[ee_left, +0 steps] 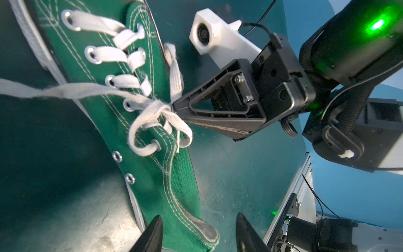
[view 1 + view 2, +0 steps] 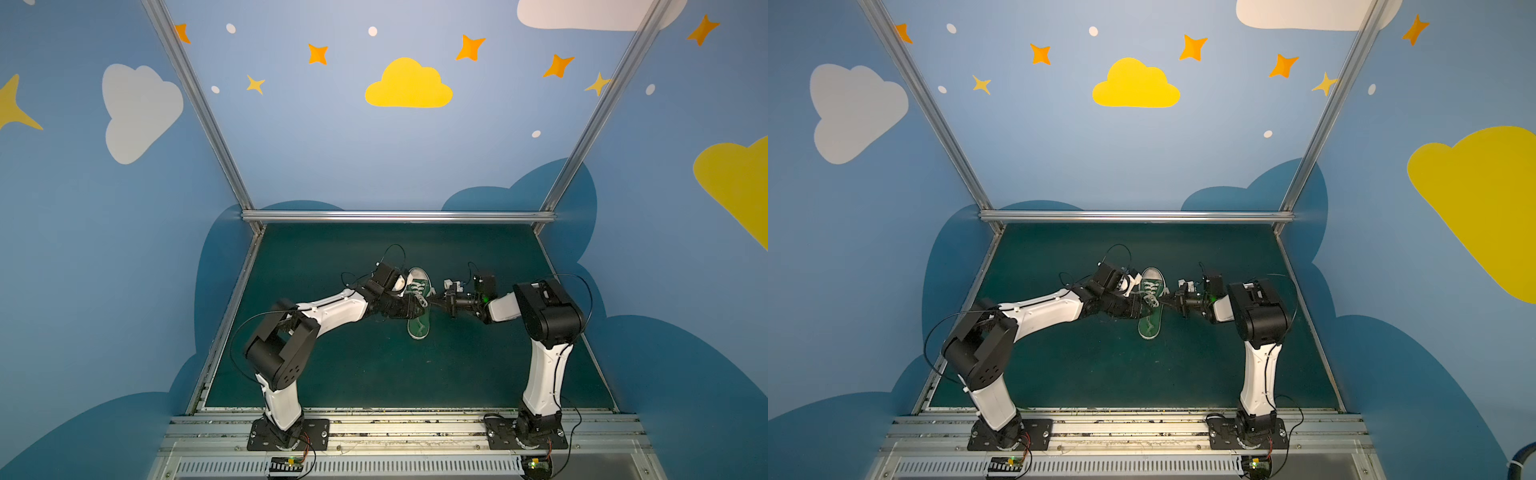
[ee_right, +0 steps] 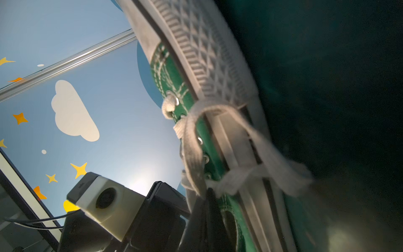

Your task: Tie the shoes

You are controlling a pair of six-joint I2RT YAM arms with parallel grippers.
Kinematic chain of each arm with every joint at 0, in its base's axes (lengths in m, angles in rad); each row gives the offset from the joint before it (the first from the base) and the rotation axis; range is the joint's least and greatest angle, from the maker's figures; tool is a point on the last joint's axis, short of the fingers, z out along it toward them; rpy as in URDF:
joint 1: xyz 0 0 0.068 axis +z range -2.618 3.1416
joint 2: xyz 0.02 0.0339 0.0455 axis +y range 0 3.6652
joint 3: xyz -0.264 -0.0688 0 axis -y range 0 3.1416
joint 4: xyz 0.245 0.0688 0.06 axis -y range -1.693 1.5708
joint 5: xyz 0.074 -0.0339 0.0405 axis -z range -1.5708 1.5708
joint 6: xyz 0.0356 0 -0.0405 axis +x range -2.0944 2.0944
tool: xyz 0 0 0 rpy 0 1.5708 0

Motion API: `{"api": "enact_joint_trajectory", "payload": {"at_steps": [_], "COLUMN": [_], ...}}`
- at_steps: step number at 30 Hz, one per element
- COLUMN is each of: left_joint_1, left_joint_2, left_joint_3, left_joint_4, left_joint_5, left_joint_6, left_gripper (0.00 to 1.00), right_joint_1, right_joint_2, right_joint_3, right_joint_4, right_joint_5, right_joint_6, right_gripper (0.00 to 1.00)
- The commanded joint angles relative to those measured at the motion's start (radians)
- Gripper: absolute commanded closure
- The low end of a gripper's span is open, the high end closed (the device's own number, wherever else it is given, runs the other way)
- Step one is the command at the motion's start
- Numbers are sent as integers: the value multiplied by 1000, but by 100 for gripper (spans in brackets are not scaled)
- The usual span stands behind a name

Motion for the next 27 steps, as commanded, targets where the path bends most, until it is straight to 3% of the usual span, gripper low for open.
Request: {"api": "enact_joint_trajectory", "payload": {"at_steps": [1,27], "left_joint_1": [-7,-1], "left_joint_2": [19,125], "left_joint_3": [3,56], "left_joint_4": [16,128], "left_joint_5": [19,63], "left_joint_6": [-2,-77], "left_gripper": [47,55], "right_joint_1": [7,19], "right_joint_2": [15,36], "right_joint_3": [-12,-35], "right_joint_4": [31,163], "right_joint_5": [-27,-52], "right_joint_6": [5,85], "right_gripper": [100,100]}}
